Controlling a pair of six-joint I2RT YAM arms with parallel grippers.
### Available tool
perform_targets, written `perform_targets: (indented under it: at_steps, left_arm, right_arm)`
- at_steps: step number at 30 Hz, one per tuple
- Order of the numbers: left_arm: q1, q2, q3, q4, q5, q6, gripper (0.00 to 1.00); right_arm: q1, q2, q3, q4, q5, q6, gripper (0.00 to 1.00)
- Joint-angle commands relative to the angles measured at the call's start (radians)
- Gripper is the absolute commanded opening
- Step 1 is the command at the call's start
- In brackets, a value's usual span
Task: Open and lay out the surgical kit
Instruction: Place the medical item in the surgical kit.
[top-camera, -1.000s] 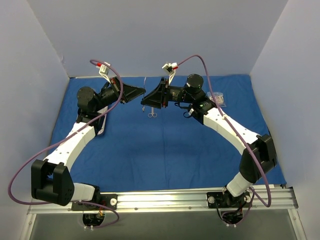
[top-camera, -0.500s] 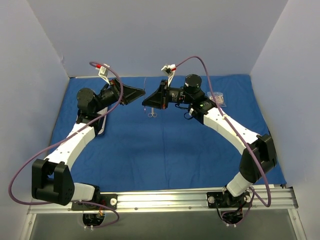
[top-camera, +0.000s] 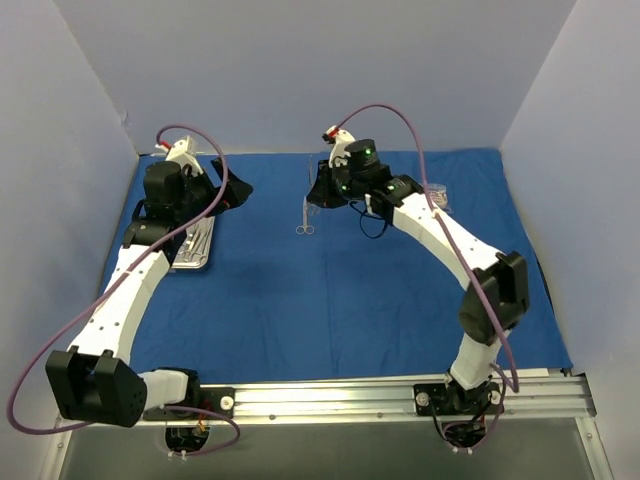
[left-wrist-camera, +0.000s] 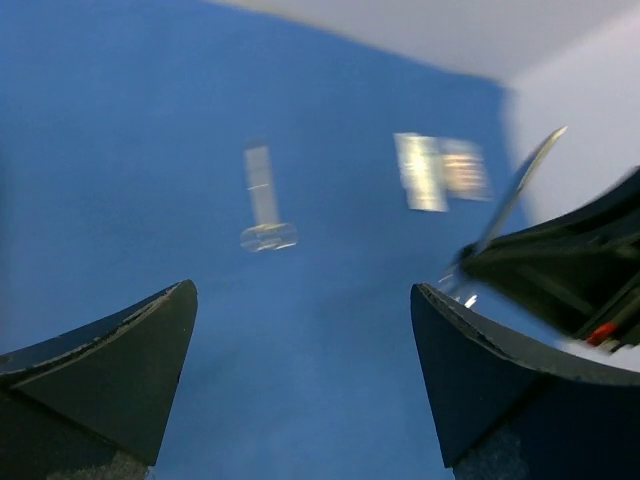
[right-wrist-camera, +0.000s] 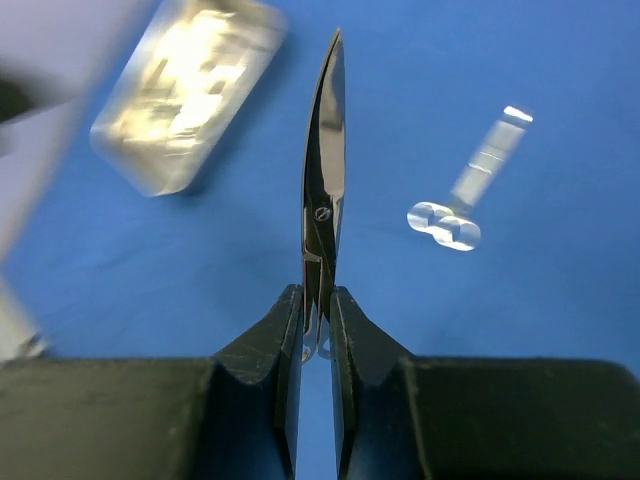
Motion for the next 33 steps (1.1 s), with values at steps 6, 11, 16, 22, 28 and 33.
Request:
perform_targets:
  at_steps: [6, 11, 16, 22, 28, 33]
  left_arm:
    - [-0.006, -0.064, 0.052, -0.512, -0.509, 0.211, 0.94]
    - [-0.004, -0.113, 0.005, -0.546, -0.583, 0.259, 0.94]
    - [-0.001, -0.130, -0.015, -0.566, -0.597, 0.276, 0.94]
    - [-0.003, -0.131, -0.025, -0.569, -0.589, 0.282, 0.94]
    - [-0.003, -0.122, -0.019, -0.570, -0.580, 0.280, 0.94]
    - [-0.001, -0.116, -0.019, -0.569, -0.573, 0.279, 0.94]
  right_arm:
    - [0.005, 0.270, 0.230, -0.336, 0.402, 0.030, 0.00]
    - [0.005, 0.383, 0.287, -0.355, 0.478, 0.089, 0.00]
    - [0.005, 0.501, 0.404, -0.408, 0.537, 0.099, 0.00]
    - [0.005, 0.595, 0.491, -0.430, 0.569, 0.114, 0.00]
    - [0.005, 0.663, 0.550, -0.450, 0.577, 0.123, 0.00]
    - [0.005, 0.684, 0.556, -0.430, 0.575, 0.131, 0.00]
